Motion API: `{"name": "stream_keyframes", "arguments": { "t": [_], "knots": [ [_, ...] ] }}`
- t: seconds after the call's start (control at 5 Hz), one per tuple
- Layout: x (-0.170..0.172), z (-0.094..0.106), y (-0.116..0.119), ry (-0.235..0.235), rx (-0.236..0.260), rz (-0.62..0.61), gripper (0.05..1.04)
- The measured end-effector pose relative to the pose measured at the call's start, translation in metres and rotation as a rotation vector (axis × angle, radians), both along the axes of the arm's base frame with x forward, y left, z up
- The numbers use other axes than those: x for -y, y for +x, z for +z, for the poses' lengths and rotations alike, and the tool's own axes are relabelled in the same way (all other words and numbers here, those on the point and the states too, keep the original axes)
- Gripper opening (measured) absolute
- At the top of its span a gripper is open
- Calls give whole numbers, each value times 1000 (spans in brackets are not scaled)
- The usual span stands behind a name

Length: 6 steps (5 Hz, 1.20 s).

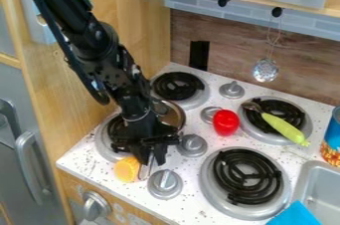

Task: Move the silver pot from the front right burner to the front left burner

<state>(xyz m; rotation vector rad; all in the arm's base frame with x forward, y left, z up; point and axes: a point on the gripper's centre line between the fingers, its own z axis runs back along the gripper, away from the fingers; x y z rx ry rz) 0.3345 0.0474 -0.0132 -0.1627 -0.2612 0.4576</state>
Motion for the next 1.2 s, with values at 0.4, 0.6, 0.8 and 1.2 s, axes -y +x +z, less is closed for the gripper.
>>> {"name": "stream_keyframes", "arguments": {
  "t": [0.4,0.6,0.8,1.2],
  "knots": [
    [-18,7,-7,-20,1,29,425],
    [-25,11,-3,-13,5,28,425],
    [-33,12,-4,-5,2,49,425],
    [-41,2,-3,-1,-58,58,425]
  ]
}}
